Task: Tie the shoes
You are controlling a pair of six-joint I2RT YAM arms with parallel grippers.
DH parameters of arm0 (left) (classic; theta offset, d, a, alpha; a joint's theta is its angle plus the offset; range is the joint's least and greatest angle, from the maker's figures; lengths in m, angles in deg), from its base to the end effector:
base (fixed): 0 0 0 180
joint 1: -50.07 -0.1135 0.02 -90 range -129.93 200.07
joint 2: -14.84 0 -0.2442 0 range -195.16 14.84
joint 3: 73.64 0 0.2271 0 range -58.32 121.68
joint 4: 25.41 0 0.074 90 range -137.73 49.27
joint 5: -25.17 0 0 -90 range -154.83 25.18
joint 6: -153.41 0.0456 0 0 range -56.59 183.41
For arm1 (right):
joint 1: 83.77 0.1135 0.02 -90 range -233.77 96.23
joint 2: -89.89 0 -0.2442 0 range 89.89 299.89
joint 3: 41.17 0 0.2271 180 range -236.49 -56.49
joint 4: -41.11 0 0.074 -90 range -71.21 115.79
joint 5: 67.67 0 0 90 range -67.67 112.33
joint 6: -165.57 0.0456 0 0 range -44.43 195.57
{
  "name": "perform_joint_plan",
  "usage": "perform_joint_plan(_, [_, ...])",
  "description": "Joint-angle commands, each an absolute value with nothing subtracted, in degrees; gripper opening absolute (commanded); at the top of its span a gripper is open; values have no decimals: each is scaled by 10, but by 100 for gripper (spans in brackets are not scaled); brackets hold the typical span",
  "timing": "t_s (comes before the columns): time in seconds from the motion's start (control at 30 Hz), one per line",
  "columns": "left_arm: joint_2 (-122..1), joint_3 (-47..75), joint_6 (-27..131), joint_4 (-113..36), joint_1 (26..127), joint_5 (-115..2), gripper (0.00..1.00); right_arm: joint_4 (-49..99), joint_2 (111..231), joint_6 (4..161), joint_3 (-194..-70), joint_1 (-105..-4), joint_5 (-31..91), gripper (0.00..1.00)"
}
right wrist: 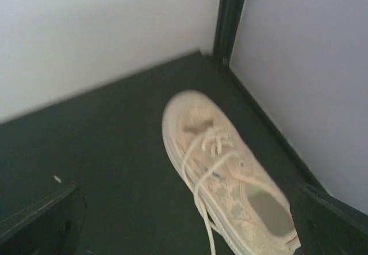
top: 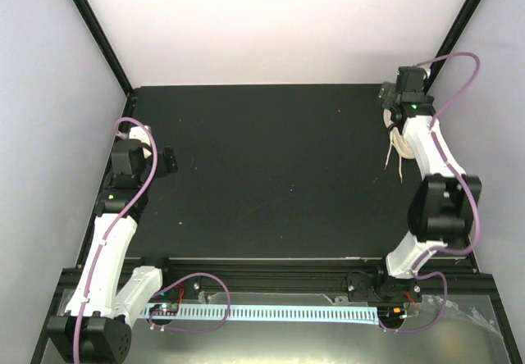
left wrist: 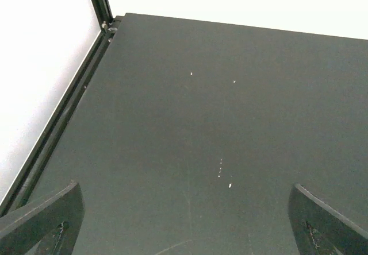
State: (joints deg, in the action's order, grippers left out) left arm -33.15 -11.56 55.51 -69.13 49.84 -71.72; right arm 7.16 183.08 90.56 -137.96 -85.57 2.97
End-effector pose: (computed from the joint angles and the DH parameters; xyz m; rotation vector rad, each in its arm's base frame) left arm 0.1805 0.0062 0.2913 -0.2204 2.0724 0.0441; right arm 0.3606 -0.0265 0.3125 0.5012 2.0132 -0.2139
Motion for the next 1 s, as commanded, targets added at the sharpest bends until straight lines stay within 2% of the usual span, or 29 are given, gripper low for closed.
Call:
perform_joint_plan(0.0, [-325,-115,577,-675,500,-728,99,-78,1938,907,-1449,-868,19,100])
perform_joint_plan(0.23, [-328,-122,583,-669,500,-703,99,-134,2040,895,-1517,-873,-69,100])
perform_joint_plan(0.5, [-341,-121,591,-670,501,-675,99,-190,2111,943,-1558,-898,-88,100])
perform_joint_plan(0.63, [-346,-120,592,-670,500,-665,99,-181,2138,942,-1554,-904,-60,98])
perform_joint_plan(0.67, [-346,-119,593,-670,500,-664,99,-179,2142,942,-1554,-904,-54,96])
perform_joint_plan(0.83, [-342,-120,593,-672,500,-668,99,-169,2155,944,-1548,-910,-28,72])
perform_joint_plan(0.97, [-337,-123,594,-670,500,-667,99,-164,2158,944,-1533,-920,-16,44])
